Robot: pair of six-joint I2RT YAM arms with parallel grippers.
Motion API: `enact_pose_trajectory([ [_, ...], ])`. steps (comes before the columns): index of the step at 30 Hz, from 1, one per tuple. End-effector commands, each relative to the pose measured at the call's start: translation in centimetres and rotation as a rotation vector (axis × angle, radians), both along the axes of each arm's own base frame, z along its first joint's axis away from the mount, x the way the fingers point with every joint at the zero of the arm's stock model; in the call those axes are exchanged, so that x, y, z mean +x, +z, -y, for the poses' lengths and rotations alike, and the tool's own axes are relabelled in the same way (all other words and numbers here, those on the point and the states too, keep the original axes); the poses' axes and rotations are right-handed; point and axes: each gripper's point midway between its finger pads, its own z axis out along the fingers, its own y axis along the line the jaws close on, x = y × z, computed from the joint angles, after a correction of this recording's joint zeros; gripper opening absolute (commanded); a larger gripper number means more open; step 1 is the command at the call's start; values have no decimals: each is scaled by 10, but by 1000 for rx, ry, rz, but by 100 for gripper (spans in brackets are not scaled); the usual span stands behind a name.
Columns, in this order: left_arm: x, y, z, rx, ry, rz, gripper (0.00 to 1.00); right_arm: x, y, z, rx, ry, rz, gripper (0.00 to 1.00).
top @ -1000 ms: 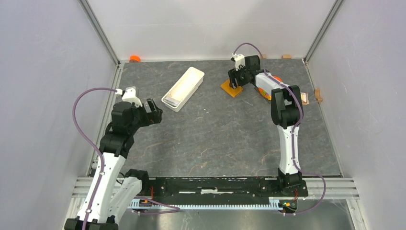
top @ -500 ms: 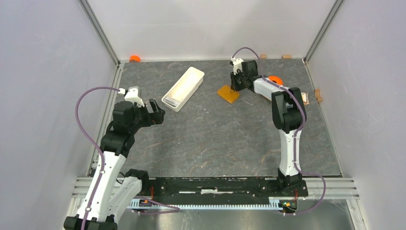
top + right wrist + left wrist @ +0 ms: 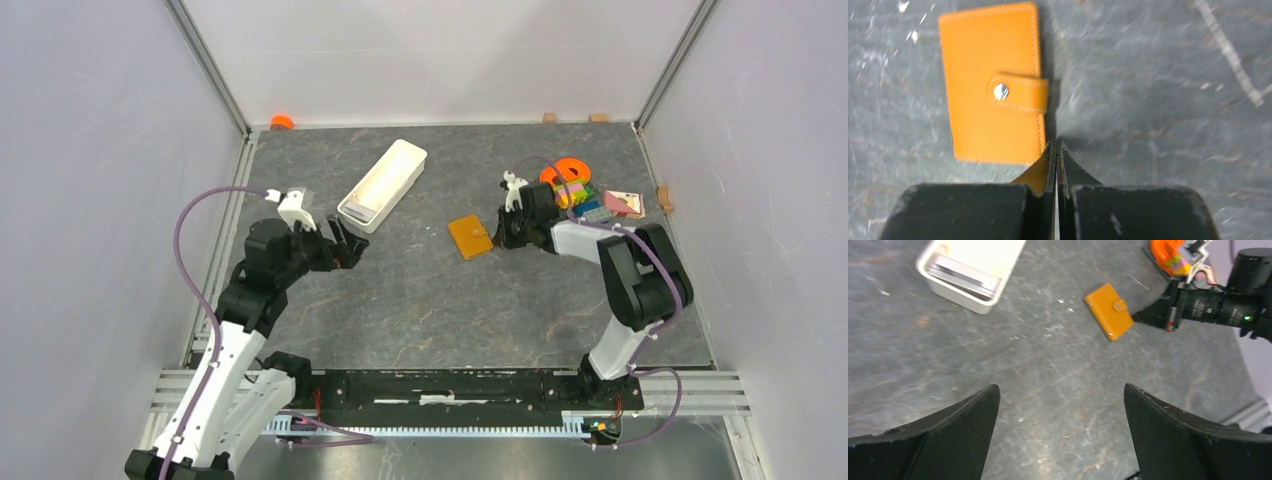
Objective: Put the credit cards into the card holder
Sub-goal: Adjust the card holder at the center of the board, then pick up the card holder from the center of the board.
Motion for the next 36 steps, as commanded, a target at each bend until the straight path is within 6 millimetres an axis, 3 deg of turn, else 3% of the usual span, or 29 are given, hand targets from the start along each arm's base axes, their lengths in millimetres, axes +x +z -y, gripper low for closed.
enact_pose_trajectory([
  [1,-16,-2,38,-203,-85,-19,100,-27,9,-12,67,39,41,0],
  [8,-26,-31,74,-283,-129,-88,100,-55,6,-32,129,114,19,1],
  [13,-21,-44,101,-309,-161,-107,100,-53,23,-27,166,24,61,25],
  [23,30,-81,164,-281,-248,-208,93,-49,28,-23,283,-11,41,35],
  [27,50,-99,186,-259,-286,-258,82,-48,25,-25,315,-8,27,39],
  [36,79,-146,216,-224,-315,-369,70,-46,13,-35,390,-13,-31,41],
])
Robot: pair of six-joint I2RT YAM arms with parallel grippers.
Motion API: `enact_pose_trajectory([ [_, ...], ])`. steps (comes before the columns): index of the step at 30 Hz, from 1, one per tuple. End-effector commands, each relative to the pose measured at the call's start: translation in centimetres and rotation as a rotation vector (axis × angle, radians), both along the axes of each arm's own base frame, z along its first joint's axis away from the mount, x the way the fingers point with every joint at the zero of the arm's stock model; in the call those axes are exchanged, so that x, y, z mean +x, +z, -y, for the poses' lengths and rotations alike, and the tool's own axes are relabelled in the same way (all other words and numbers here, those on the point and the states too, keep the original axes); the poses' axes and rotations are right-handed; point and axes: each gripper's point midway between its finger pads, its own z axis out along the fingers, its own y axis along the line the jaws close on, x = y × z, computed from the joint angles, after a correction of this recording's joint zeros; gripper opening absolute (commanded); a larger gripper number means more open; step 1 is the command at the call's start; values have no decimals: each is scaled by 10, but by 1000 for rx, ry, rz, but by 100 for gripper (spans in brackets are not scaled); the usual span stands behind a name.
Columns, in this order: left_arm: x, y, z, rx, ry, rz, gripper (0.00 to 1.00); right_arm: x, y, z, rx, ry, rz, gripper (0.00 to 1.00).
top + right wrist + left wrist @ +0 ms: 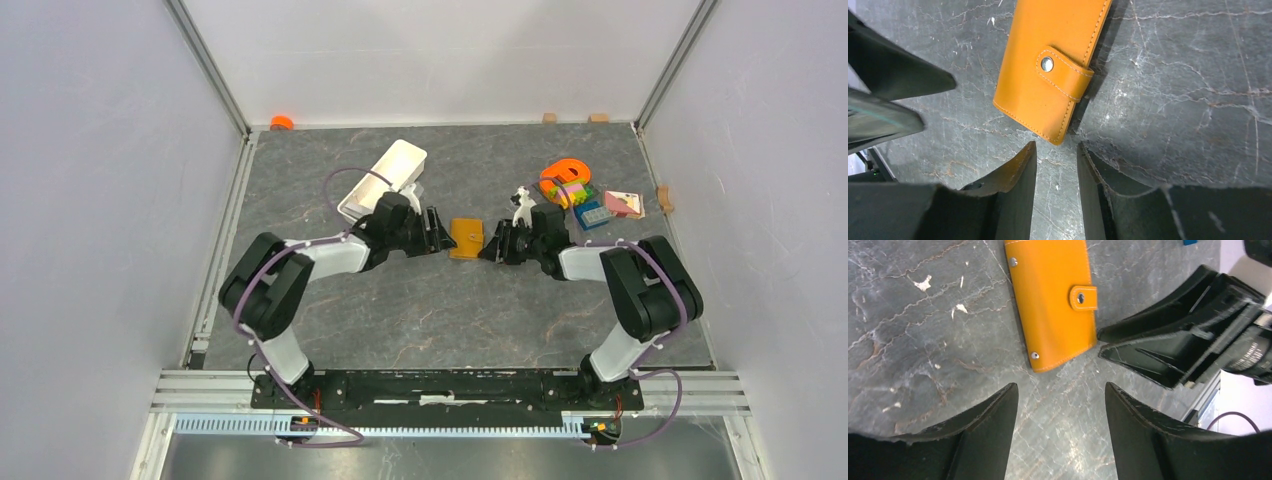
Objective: Put the credit cards into the card holder
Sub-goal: Pick up the card holder from the center of the board.
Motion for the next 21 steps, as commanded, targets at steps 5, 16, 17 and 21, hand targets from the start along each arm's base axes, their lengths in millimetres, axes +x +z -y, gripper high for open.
enact_pose_trajectory([
  [5,9,-26,22,-5,-43,-42,65,9,3,-14,106,-10,0,44],
  [16,10,-61,26,59,-47,-74,47,13,4,-36,211,-12,-8,45],
  [17,10,-63,26,63,-51,-76,44,14,6,-38,226,-15,-6,45],
  [21,10,-68,26,67,-56,-82,35,18,17,-43,285,-29,18,44],
])
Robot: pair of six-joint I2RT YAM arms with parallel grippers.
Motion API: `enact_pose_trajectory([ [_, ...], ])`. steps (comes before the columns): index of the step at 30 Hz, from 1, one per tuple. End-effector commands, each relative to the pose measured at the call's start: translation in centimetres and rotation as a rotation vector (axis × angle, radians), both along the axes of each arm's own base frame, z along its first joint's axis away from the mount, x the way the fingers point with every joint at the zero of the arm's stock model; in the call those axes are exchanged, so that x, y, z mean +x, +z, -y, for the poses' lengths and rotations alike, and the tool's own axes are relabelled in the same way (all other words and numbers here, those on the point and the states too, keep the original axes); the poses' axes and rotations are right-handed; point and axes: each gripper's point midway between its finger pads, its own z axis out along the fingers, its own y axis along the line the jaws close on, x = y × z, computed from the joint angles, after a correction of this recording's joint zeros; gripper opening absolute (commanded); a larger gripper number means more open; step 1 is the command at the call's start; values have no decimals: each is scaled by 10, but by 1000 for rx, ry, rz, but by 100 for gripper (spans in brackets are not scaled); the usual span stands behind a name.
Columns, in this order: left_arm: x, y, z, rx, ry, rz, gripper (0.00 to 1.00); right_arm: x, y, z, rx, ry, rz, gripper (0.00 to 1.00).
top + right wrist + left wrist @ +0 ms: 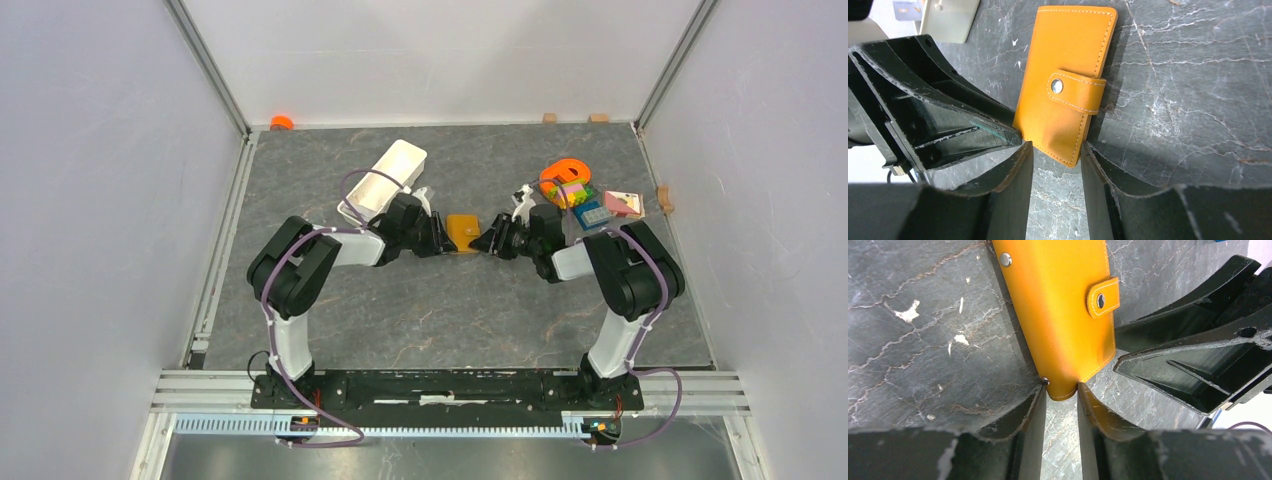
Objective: Put the credit cards into the card holder
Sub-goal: Pick up the card holder from the center of the board.
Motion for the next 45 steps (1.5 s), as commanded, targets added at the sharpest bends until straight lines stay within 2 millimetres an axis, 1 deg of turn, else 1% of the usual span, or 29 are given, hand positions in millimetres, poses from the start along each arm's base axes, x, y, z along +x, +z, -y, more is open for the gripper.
enact_pose_trajectory([
  [1,-5,-22,3,41,-23,-19,33,-2,14,-18,97,20,19,44],
  [2,-4,-22,3,39,-22,-17,31,-1,15,-20,105,18,23,44],
  [5,-6,-22,4,22,-26,-12,16,1,15,-22,116,20,20,43],
  [6,-7,-21,5,13,-30,-8,9,1,16,-23,115,22,21,42],
  [8,-7,-15,5,-15,-29,19,2,0,15,-20,96,25,31,42],
  [11,-9,-5,3,-50,-20,60,2,-5,12,-15,55,28,33,43],
  [15,-15,19,0,-127,1,116,2,-16,14,-9,48,28,36,46],
  [17,-21,32,-3,-171,15,134,2,-23,18,-6,52,26,47,52],
  [19,-27,45,-6,-215,29,147,2,-31,26,-4,58,33,69,59],
  [21,-35,54,-10,-247,32,156,2,-37,36,-4,70,50,93,67],
  [24,-48,69,-16,-287,21,185,2,-47,52,-3,80,73,129,75],
  [27,-60,90,-21,-338,-9,249,2,-57,66,-2,84,99,161,83],
  [29,-69,102,-25,-357,-32,288,2,-65,79,-5,117,138,179,86],
  [33,-89,124,-28,-392,-110,353,2,-71,107,-10,168,174,225,88],
  [36,-102,130,-30,-389,-164,378,2,-73,123,-14,188,197,253,87],
  [40,-115,130,-30,-374,-207,400,2,-77,137,-25,208,245,271,82],
  [45,-123,127,-27,-351,-231,395,2,-83,152,-35,244,276,297,76],
])
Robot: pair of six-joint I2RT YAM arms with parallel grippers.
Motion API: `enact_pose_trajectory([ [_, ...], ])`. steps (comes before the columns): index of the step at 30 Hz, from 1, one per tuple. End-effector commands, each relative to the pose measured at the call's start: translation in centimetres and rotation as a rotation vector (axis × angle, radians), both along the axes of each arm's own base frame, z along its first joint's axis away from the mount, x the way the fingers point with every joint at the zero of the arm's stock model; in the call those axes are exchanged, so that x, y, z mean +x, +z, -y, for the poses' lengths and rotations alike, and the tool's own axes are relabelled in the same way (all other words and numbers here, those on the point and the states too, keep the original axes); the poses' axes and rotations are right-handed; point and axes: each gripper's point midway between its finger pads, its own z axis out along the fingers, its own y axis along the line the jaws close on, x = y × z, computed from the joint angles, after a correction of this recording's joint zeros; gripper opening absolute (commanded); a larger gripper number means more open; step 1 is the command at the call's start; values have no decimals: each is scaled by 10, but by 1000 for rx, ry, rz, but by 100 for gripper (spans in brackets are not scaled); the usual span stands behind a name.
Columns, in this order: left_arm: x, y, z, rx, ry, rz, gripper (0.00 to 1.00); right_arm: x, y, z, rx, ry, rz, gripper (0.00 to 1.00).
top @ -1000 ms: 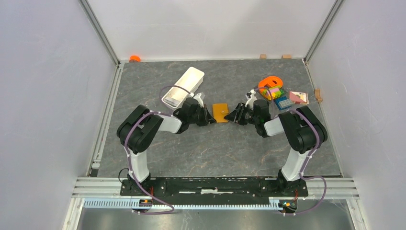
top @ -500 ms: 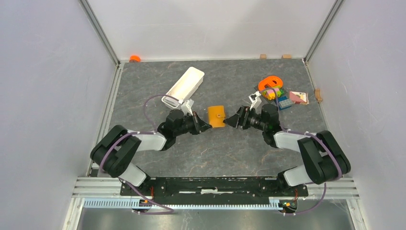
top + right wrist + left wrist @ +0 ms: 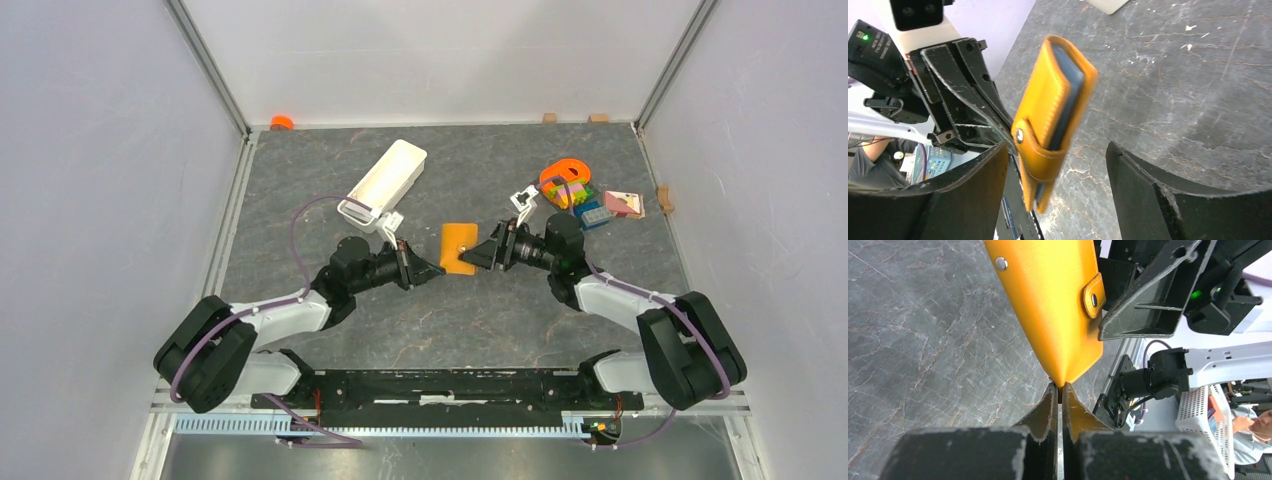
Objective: Put the credit cards into the card holder
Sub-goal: Pick up the card holder from the center of the board.
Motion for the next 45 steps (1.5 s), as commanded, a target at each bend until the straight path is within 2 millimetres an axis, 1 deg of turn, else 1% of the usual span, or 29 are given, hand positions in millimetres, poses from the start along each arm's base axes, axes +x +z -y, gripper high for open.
enact_pose_trajectory([
  [1,-11,3,3,20,-52,67,2,-2,37,-11,66,48,79,75],
  [2,-12,3,4,23,-55,69,2,-4,40,-11,73,53,81,73],
  [4,-16,2,5,28,-65,70,2,-5,44,-12,84,56,89,62],
  [7,-18,8,6,20,-69,66,3,-7,48,-12,91,58,94,30],
  [8,-18,11,6,20,-68,62,8,-7,48,-12,92,60,98,21],
  [9,-19,13,5,24,-70,55,22,-8,50,-12,94,64,105,12],
  [11,-19,21,3,31,-62,54,45,-12,55,-12,101,75,128,0],
  [12,-18,26,1,30,-47,58,54,-14,59,-11,108,81,146,0],
  [14,-18,39,-4,14,-18,70,65,-20,68,-11,126,102,188,0],
  [17,-19,65,-9,-48,15,95,78,-33,83,-12,155,154,251,0],
  [19,-21,79,-8,-85,14,92,82,-43,92,-13,173,193,290,0],
  [22,-24,96,-1,-124,-27,82,83,-58,107,-16,200,251,349,0],
  [26,-28,119,7,-210,-76,81,79,-75,119,-20,220,315,407,0],
  [28,-29,125,9,-234,-86,86,73,-80,121,-21,222,337,420,0],
  [30,-29,124,10,-233,-90,82,65,-81,118,-23,218,348,413,0],
  [32,-29,121,11,-231,-95,72,47,-80,115,-24,212,348,403,0],
  [34,-30,118,12,-233,-100,56,25,-80,114,-24,208,348,398,0],
  [35,-31,118,12,-236,-107,52,18,-79,114,-24,197,347,398,11],
  [36,-33,118,11,-232,-112,50,10,-76,110,-24,170,342,400,25],
  [37,-34,116,11,-216,-114,43,5,-71,106,-23,133,326,400,42],
  [38,-33,113,9,-185,-108,25,2,-63,99,-22,70,298,396,52],
  [39,-32,110,7,-150,-100,18,2,-56,95,-19,12,268,397,59],
  [40,-30,102,3,-91,-86,-19,2,-48,91,-14,-56,231,406,65],
  [41,-30,93,-2,-28,-79,-51,2,-43,90,-9,-107,196,413,68],
  [42,-29,91,-6,6,-82,-65,2,-40,92,-4,-145,172,434,73],
  [45,-34,85,-17,49,-147,-137,2,-32,95,8,-231,104,465,80],
])
